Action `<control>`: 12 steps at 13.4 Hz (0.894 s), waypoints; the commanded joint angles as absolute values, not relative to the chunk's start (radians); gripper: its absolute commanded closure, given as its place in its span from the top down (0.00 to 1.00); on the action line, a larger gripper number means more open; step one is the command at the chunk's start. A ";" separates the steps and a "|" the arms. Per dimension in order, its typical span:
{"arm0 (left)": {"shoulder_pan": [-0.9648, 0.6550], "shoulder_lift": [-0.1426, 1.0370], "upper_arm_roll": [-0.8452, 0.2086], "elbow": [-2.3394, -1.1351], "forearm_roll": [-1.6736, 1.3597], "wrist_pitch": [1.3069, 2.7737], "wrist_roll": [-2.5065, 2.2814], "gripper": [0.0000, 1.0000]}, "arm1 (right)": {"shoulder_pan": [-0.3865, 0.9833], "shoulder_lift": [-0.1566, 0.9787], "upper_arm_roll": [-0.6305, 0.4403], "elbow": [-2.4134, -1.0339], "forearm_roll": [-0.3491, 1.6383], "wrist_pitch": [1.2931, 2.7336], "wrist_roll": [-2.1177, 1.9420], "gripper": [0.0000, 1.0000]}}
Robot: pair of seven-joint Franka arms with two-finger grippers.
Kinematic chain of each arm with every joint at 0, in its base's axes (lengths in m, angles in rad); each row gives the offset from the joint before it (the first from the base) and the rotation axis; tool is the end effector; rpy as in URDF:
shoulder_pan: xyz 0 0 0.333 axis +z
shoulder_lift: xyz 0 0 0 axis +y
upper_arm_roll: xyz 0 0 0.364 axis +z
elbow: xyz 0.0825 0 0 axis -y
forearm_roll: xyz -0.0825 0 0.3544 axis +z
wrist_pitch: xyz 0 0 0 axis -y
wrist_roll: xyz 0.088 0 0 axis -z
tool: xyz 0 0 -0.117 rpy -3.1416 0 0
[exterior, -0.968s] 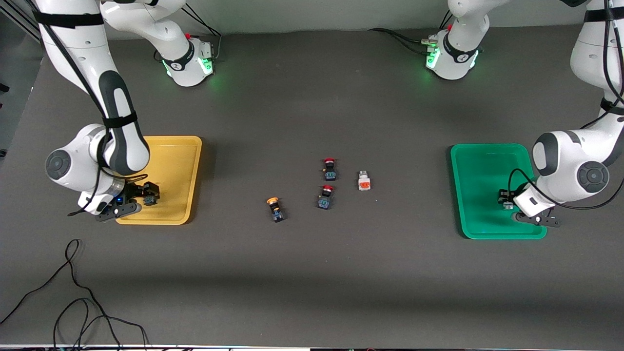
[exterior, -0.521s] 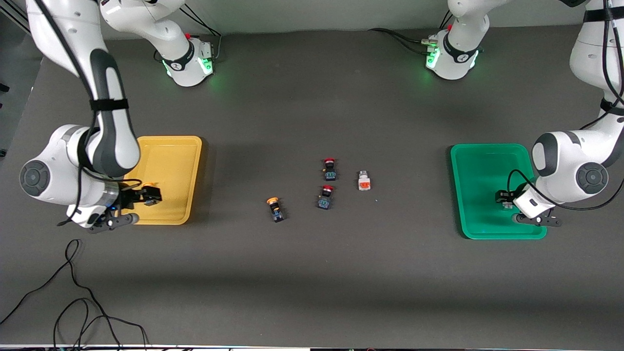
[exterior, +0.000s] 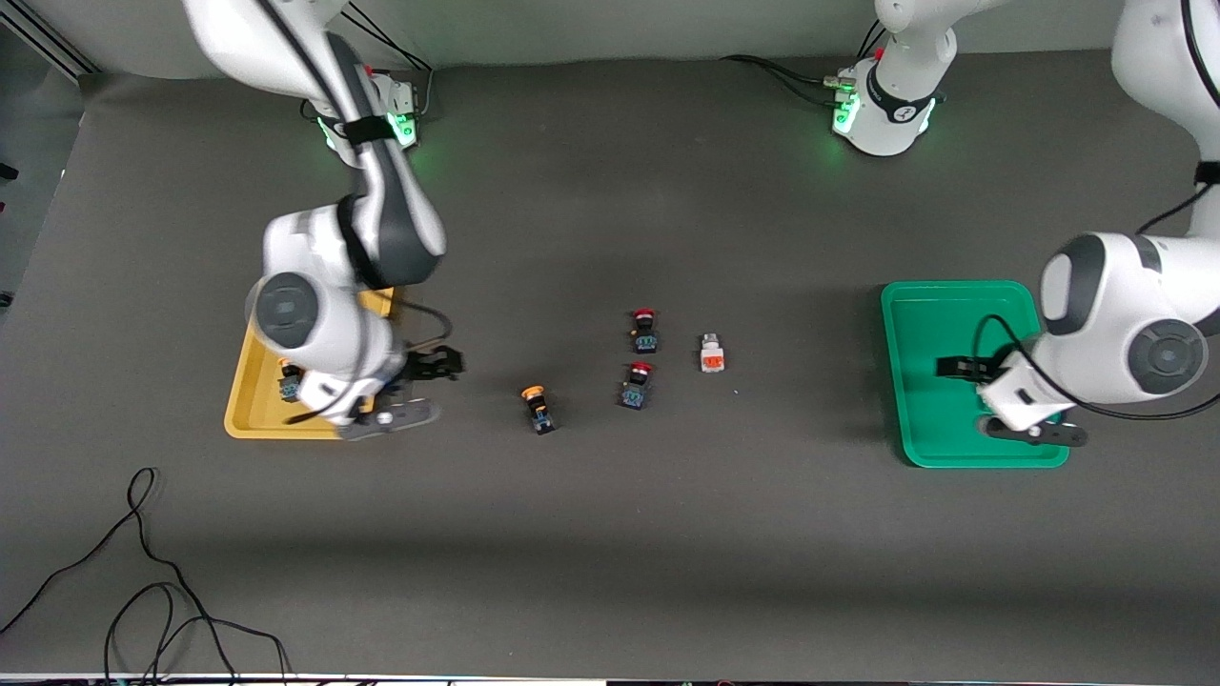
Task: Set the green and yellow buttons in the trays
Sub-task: 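Grasp the orange button with the left gripper while the right gripper grasps a yellow button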
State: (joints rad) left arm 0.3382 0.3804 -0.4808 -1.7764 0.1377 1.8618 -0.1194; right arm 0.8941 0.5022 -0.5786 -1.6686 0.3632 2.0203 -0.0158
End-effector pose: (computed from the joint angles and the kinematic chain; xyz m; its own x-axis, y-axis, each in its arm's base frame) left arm 0.5999 -0.0446 0.3971 0.9658 -0.0725 -0.2491 -0.0685 -0.9973 0.0251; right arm 0.5949 0.2778 0.3932 0.9758 0.2105 -0.0586 0.2077 -0.9769 -0.0508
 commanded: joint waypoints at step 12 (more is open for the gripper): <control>-0.012 0.606 -0.600 -1.821 0.168 2.198 -0.684 0.99 | 0.960 0.888 -0.532 -1.502 0.508 2.348 0.140 1.00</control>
State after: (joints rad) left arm 0.0033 0.5866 -0.6121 -1.7778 0.1208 2.1238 -0.6517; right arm 0.9587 0.8556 -0.5379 -1.5123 0.4855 2.3015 0.1239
